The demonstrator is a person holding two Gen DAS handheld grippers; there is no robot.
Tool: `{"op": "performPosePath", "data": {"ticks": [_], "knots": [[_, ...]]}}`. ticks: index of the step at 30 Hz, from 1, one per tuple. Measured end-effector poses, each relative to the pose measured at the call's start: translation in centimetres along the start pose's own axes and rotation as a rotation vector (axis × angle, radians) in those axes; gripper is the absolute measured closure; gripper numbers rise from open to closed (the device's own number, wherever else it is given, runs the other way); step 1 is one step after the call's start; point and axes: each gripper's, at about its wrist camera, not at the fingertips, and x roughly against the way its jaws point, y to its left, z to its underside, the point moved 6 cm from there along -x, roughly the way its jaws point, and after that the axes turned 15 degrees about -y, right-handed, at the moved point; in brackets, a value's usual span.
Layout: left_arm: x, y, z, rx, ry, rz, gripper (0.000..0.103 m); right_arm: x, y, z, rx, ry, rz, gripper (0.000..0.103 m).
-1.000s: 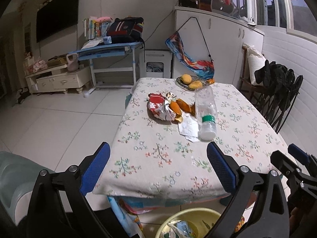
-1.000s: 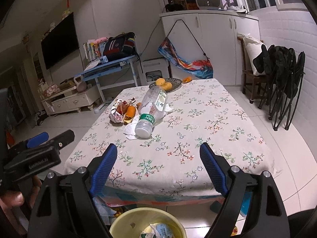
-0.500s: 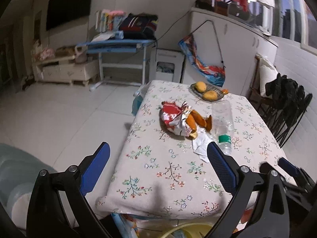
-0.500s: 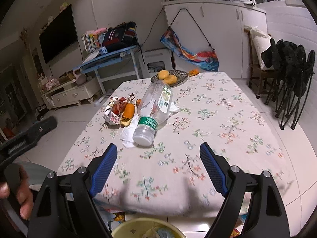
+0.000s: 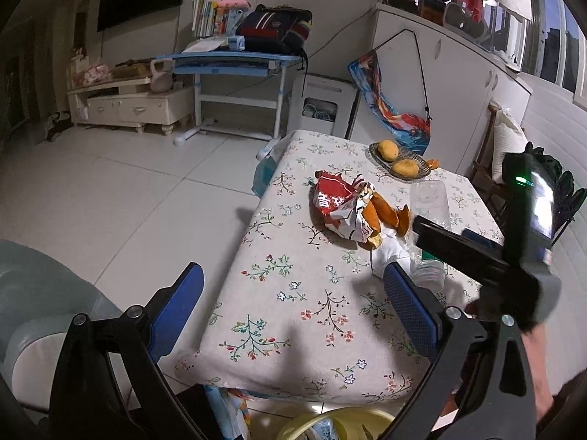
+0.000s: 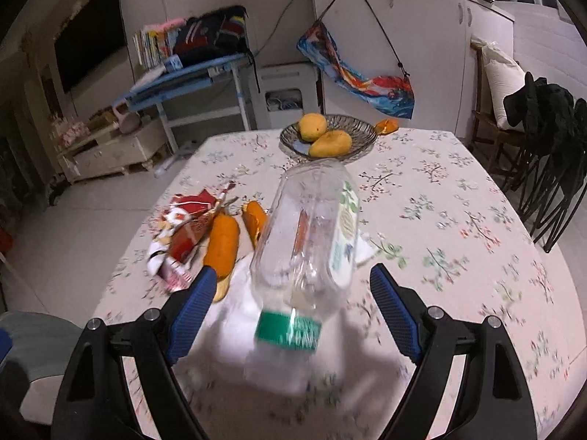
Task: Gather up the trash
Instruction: 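Grasp the clear water bottle with the right gripper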
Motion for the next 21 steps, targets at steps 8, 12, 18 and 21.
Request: {"op": "performPosePath", "data": {"ticks": [8, 12, 18, 21], "knots": [[-0.3, -0.2, 0.3, 0.005, 0.02, 0.011, 0.008, -2.2, -1.0, 0.5, 0.028, 0.078, 0.016, 0.031], [-0.5, -0.3, 0.4, 0.007, 0.029, 0.011, 0.008, -1.8, -1.6, 0.3, 0.0, 0.076, -0.02, 0.035], [-0.6, -0.4, 0.7, -0.003, 0.034, 0.008, 0.008, 1.1, -4.0, 0.3, -0.088, 0.069, -0.081, 0.043], [-0.6, -0.5, 1.0, -0.008, 0.038, 0.008, 0.008, 2.8, -5.7, 0.6, -0.114, 0.071, -0.094, 0.044]]}}
